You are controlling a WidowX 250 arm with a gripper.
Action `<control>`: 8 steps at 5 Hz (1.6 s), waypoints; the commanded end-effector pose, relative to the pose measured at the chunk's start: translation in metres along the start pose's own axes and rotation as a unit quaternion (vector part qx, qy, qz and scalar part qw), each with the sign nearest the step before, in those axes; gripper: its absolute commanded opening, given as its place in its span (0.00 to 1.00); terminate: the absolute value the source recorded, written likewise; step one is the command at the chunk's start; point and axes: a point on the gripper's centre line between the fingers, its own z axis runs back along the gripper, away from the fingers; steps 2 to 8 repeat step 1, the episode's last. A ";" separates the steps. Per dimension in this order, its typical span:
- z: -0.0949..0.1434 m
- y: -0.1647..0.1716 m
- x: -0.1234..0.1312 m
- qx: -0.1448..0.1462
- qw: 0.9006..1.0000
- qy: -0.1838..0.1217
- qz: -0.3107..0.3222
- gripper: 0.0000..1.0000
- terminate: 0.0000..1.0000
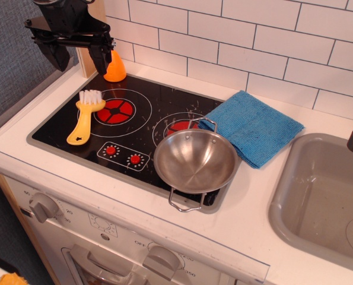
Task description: Moving the yellow item to the left of the bow.
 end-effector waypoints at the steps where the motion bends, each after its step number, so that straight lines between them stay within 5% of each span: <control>1: 0.020 -0.005 -0.002 0.008 0.999 -0.034 -0.001 1.00 1.00; 8: 0.020 -0.005 -0.002 0.008 0.999 -0.034 -0.001 1.00 1.00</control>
